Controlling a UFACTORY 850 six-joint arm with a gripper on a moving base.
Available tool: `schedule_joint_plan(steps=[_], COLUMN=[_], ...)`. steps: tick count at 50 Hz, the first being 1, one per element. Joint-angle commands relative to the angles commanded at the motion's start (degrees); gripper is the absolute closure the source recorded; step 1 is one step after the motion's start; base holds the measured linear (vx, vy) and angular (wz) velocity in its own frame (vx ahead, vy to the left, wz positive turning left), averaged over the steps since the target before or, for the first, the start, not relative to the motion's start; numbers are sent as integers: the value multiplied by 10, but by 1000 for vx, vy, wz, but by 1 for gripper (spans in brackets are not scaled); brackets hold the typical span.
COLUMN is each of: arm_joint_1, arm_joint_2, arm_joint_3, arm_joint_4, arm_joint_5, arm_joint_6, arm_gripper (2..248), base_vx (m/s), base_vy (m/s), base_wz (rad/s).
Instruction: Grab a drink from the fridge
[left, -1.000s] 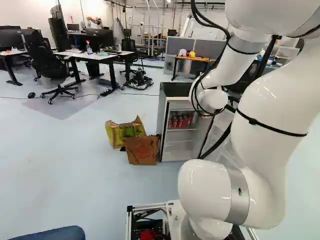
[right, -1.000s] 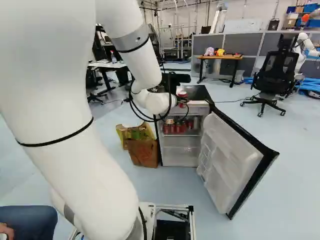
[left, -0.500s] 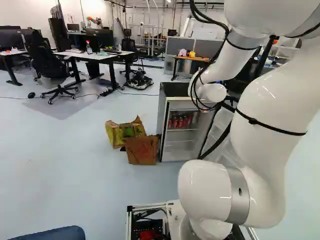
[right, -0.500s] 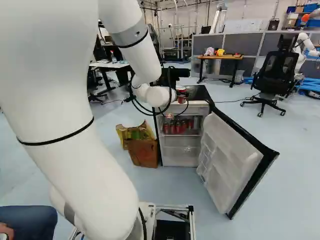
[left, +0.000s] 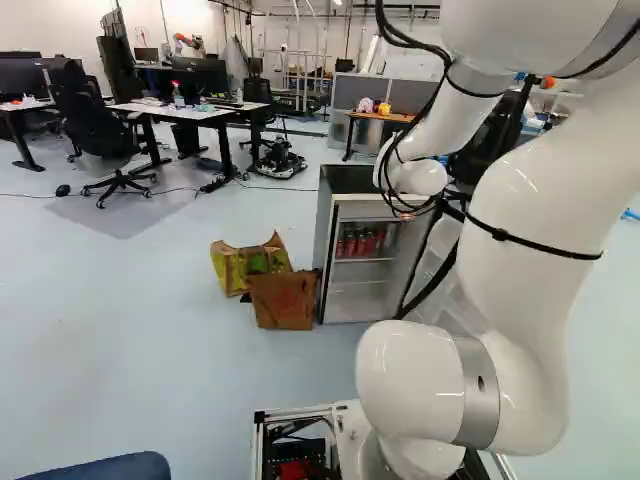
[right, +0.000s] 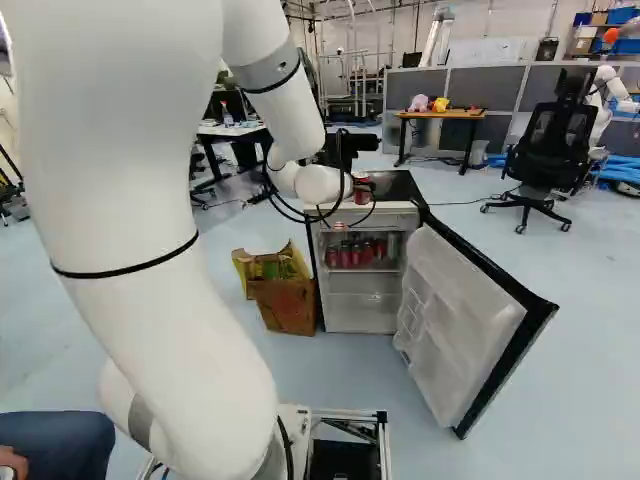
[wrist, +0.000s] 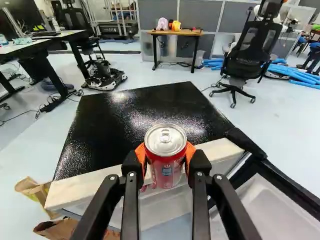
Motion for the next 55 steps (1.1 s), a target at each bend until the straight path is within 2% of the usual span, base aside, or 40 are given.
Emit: schedule_joint_plan(steps=[55], arm_joint_1=[25], arm_joint_2=[-84], arm_joint_3=[-98], arm_joint_4=[0], arm_joint_5=[-12], arm_joint_6=[0], arm_gripper=[153], base_vx=[0], base_vy=[0], base_wz=[0])
